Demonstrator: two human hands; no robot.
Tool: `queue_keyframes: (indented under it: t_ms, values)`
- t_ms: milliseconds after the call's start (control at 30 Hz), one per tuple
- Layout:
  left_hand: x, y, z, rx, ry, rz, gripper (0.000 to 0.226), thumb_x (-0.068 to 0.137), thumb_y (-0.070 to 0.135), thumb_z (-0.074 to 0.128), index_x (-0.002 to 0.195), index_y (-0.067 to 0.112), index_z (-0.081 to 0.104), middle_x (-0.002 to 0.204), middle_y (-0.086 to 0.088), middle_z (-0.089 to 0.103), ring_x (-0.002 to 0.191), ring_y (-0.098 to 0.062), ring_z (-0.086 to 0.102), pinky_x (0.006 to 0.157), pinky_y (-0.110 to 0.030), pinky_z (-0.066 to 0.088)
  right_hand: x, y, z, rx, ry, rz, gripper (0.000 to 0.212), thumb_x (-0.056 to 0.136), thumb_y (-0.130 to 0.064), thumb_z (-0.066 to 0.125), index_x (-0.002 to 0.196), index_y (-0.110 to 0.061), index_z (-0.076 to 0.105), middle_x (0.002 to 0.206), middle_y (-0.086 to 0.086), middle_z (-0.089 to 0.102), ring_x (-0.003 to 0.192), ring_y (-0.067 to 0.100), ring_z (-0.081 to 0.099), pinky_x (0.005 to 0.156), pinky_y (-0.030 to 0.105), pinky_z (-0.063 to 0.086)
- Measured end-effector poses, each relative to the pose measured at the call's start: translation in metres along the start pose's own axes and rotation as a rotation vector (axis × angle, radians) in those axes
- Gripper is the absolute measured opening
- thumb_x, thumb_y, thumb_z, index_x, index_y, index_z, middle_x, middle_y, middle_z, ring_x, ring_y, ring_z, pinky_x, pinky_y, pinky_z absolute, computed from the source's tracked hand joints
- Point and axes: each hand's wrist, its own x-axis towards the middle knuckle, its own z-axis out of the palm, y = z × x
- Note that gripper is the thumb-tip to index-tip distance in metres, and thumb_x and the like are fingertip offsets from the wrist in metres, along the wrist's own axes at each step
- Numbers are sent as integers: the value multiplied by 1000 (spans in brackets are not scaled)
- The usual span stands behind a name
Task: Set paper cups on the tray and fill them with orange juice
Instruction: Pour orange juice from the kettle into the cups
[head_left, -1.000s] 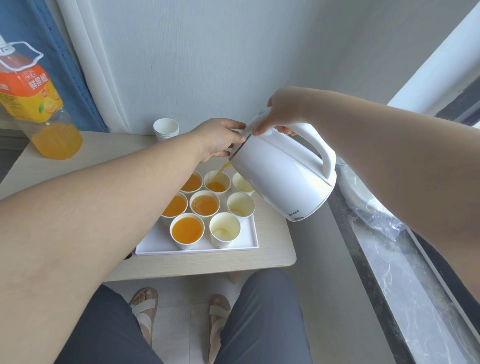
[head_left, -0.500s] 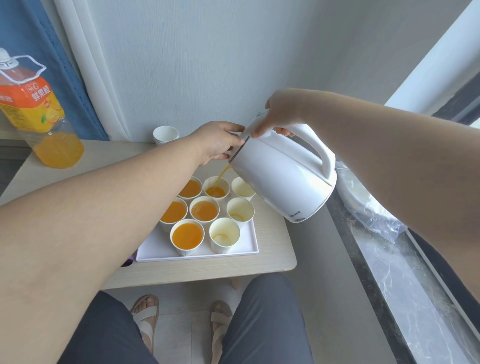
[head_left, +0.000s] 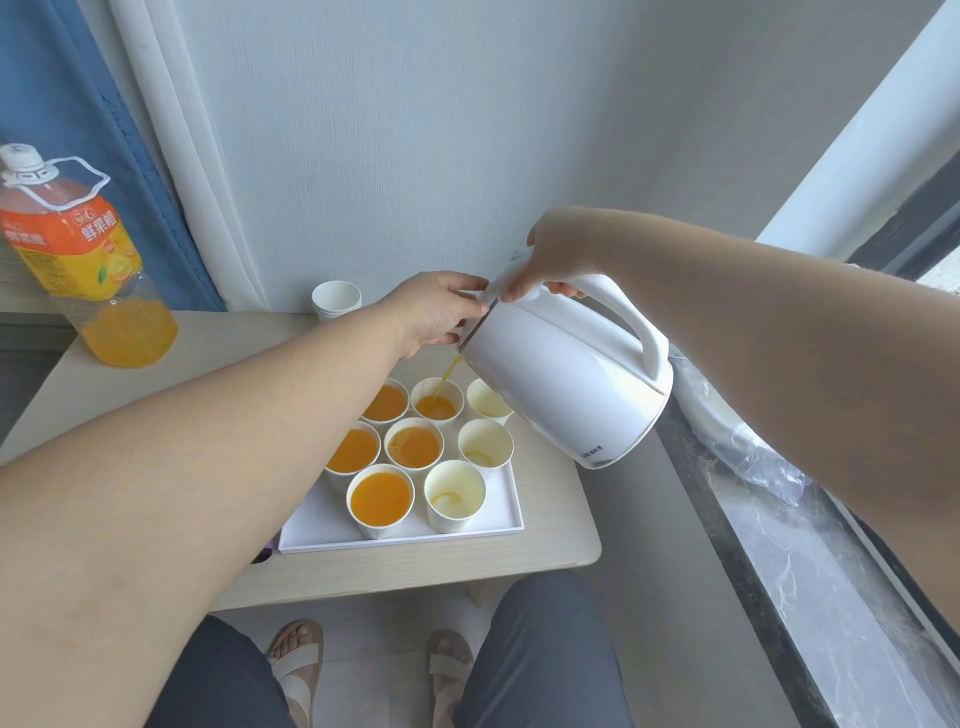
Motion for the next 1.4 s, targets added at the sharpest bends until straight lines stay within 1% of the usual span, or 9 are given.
queue_keyframes:
  t_ms: [133,400,500,600,700,900,1000,1167,1400]
  values:
    - [0,1,0,-12,0,2,39,92,10,62,129,20,58,127,-5,62,116,-20,59,98,-33,47,3,0,-2,19,13,13,44,81,-50,63,94,-8,63,61,3,58,73,23,57,60,26,37]
    - [-5,4,0,-18,3,7,38,92,10,61,129,20,58,125,-5,62,114,-20,60,91,-30,47,2,-2,-4,31,27,22,54,81,-50,64,110,-5,63,70,4,62,70,23,58,60,25,37]
    - [-6,4,0,-15,2,7,39,92,10,61,130,20,57,127,-6,61,116,-21,59,94,-31,47,0,-3,-4,36,27,23,56,83,-49,63,115,-3,63,66,3,59,73,23,57,58,24,36]
    - [-6,5,-1,-8,2,10,40,92,10,61,131,19,57,127,-6,61,117,-22,58,99,-34,45,-2,-3,-6,53,14,15,58,84,-47,63,121,-3,59,76,6,61,71,23,56,62,26,39]
    - [-4,5,-1,-9,2,9,41,91,10,62,130,19,57,127,-7,62,118,-22,58,104,-38,44,-1,-2,-6,44,30,14,51,81,-49,65,107,-6,62,71,6,61,71,24,57,68,28,41]
    - [-4,5,-1,-14,3,13,39,91,10,62,129,20,58,126,-7,62,117,-23,58,100,-34,45,0,-2,-7,7,48,5,39,80,-48,66,83,-9,62,61,3,58,65,23,56,59,26,37]
    - [-5,6,0,-20,3,11,39,91,10,61,129,19,58,126,-8,62,117,-23,58,97,-33,45,2,-2,-6,2,45,3,39,80,-47,66,84,-9,62,62,3,58,59,21,54,60,26,38]
    - [-4,5,0,-22,2,10,40,92,10,60,131,18,57,127,-8,61,118,-23,58,99,-34,45,4,-2,-6,-17,42,2,40,79,-49,66,79,-9,61,60,3,58,68,24,55,58,27,36]
    - [-2,3,0,-27,3,7,39,92,10,61,129,19,58,127,-8,62,117,-23,58,99,-34,45,7,-3,-6,-25,22,0,41,81,-49,65,88,-8,63,64,4,59,69,24,56,62,28,37]
